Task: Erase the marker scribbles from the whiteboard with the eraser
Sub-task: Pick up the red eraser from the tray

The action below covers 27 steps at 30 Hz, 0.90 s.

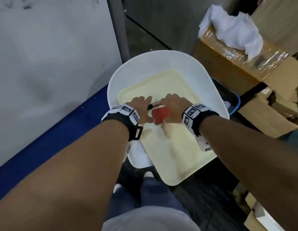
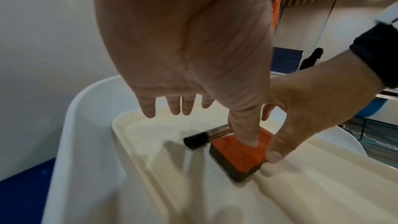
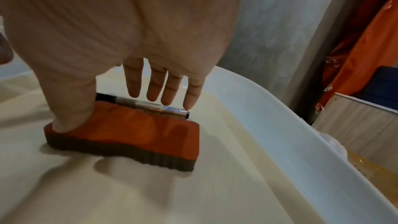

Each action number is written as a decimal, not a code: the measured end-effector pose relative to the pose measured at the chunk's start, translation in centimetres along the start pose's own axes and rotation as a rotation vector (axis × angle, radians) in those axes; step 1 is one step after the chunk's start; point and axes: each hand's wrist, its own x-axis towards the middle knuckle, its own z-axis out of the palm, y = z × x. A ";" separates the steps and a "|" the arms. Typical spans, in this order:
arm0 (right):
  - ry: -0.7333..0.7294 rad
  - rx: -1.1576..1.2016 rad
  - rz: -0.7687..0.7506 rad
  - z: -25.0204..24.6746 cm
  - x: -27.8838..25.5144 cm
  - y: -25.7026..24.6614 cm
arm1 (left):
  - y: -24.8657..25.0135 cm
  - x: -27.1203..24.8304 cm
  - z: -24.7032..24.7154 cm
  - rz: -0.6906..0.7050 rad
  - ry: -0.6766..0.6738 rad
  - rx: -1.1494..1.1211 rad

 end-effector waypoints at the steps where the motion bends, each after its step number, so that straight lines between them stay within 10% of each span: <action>1: 0.004 -0.006 -0.003 0.1 0.0 0.1 | 0.2 0.1 0.1 0.001 -0.014 0.002; 27: 0.081 0.035 -0.172 -5.1 2.2 -3.3 | -2.3 -1.2 -1.7 -0.039 0.222 -0.044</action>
